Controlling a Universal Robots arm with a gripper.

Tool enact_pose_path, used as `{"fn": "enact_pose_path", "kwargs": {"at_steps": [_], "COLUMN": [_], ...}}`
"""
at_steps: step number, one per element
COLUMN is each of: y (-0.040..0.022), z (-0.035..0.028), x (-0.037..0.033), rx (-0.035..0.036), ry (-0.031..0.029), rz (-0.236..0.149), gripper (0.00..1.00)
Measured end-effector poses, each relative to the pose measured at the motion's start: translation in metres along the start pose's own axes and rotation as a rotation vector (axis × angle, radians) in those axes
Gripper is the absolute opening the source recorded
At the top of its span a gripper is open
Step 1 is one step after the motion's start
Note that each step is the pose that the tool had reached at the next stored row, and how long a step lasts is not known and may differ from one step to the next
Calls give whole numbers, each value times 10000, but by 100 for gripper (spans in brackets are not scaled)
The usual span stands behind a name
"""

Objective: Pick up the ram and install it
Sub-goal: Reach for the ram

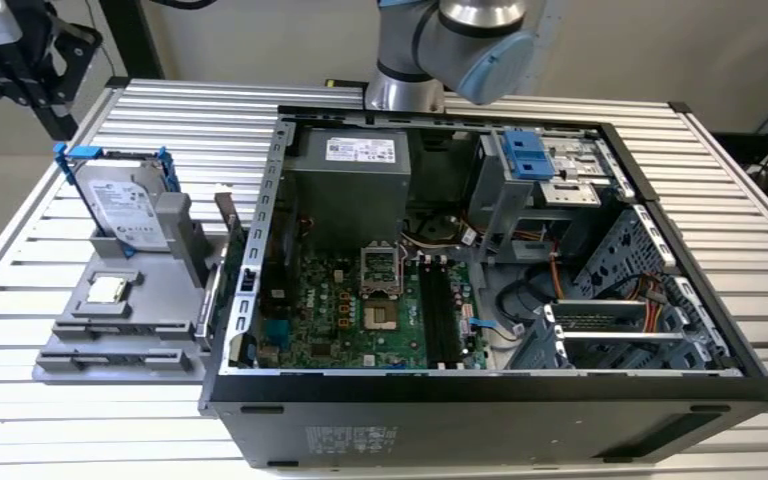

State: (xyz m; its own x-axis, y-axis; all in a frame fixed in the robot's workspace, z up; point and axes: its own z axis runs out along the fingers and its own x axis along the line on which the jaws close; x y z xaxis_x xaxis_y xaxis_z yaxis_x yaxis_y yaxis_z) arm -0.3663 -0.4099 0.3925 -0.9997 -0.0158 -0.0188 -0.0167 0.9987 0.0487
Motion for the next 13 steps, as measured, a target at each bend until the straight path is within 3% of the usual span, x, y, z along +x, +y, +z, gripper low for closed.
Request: {"fn": "enact_pose_path", "kwargs": {"at_steps": [13], "y": [-248], "z": [-8], "x": [32], "rx": [1], "ry": [-4], "rz": [77], "gripper": [0]}}
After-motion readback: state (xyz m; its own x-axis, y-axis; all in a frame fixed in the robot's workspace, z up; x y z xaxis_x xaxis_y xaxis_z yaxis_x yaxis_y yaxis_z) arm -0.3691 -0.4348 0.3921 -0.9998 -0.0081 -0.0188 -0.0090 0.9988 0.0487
